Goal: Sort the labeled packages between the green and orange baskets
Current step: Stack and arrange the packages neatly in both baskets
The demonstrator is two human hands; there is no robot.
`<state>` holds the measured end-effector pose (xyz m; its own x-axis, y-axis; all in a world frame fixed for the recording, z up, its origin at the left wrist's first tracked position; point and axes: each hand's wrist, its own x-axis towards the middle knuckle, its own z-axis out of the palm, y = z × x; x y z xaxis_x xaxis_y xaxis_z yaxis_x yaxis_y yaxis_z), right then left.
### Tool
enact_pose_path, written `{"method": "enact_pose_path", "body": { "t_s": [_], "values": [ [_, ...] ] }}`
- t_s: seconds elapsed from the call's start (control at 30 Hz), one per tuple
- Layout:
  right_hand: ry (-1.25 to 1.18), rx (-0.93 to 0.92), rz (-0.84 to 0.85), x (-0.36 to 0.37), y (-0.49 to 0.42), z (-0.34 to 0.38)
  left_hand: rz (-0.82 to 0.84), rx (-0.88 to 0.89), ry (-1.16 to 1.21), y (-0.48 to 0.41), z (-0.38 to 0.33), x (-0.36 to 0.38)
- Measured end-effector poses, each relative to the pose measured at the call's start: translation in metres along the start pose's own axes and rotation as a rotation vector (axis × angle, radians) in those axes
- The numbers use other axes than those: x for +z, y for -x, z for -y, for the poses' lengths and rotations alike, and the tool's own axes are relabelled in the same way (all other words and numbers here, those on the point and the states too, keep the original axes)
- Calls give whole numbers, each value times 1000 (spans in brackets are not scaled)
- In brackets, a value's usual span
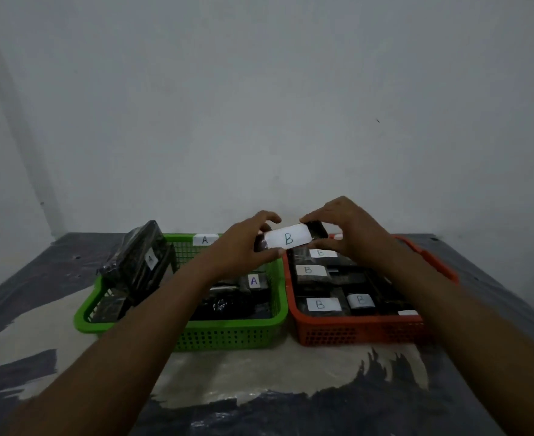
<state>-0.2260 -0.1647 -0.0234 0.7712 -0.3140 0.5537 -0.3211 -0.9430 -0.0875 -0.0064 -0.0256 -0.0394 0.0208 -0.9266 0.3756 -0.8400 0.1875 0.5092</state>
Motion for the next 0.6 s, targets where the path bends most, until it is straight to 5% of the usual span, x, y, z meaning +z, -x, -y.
{"method": "enact_pose_path", "body": {
  "t_s": [0.2, 0.6],
  "values": [
    [1, 206, 125, -27, 38, -28, 10, 218, -281, -26, -18, 33],
    [137, 399, 268, -5, 29, -70, 85, 77, -442, -83, -17, 69]
  ]
}}
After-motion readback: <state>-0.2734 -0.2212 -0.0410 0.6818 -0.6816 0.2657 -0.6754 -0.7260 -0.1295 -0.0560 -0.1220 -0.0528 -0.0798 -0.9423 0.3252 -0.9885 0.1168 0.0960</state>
